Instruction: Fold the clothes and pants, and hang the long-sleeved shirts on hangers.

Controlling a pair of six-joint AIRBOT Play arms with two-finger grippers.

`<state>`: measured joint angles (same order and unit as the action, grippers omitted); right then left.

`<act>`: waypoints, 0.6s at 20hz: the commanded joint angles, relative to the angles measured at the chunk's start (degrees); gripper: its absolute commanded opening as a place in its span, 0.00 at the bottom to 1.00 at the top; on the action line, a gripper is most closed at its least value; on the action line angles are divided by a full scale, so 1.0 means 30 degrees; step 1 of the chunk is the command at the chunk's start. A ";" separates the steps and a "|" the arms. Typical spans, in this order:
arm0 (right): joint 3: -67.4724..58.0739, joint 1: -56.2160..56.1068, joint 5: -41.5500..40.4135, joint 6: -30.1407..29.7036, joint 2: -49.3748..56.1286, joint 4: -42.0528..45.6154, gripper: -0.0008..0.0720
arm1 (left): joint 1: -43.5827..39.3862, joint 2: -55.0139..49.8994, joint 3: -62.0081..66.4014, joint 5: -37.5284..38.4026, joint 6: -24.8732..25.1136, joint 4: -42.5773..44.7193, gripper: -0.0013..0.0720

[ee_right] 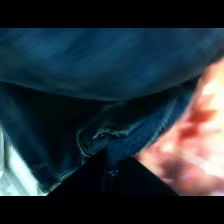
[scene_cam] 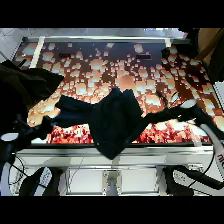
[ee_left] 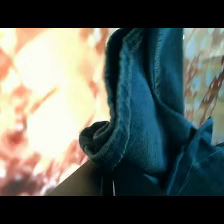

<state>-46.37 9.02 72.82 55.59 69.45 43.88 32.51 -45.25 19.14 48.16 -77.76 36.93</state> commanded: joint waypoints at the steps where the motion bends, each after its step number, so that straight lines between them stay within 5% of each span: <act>1: -0.4823 0.3723 0.1231 0.2331 -0.1319 0.4262 0.07 | 0.2645 0.0503 0.2739 0.1166 0.0219 0.2244 0.05; 7: -1.1198 0.5311 -0.0131 0.4350 0.1209 0.5501 0.07 | 0.4204 0.0503 0.3963 0.2885 0.0204 0.6929 0.05; 12: -1.3770 0.5311 -0.1887 0.8131 0.5996 0.5778 0.07 | 0.5209 0.0503 0.3971 0.2732 -0.1093 1.0659 0.05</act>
<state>-82.78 24.53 71.22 72.75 80.51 59.90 46.33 -43.79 30.68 56.03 -79.40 61.47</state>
